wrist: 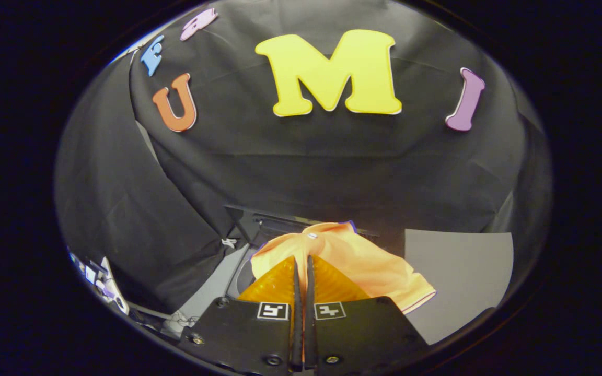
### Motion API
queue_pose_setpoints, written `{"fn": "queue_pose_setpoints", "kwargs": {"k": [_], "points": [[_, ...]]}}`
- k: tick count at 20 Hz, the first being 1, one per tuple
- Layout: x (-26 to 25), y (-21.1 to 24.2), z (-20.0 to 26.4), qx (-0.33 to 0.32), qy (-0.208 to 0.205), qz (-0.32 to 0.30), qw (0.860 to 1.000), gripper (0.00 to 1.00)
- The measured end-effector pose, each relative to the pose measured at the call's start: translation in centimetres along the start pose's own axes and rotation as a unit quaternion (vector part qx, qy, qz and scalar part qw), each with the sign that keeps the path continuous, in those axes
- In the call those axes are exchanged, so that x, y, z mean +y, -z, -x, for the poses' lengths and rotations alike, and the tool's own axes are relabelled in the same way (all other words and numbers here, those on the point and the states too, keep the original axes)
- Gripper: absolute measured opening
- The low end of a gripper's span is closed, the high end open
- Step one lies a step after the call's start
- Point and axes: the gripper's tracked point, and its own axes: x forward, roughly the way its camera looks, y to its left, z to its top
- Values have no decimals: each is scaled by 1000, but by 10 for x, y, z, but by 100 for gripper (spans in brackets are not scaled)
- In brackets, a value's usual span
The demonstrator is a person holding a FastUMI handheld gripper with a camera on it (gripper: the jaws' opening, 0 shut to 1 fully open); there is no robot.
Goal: Put the clothes into the washing machine and then close the washing machine lid.
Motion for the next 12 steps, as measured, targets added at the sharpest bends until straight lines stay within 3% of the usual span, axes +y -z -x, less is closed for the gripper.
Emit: {"fn": "queue_pose_setpoints", "kwargs": {"k": [12], "points": [[56,9,-39,20,-35,0,999,5]]}}
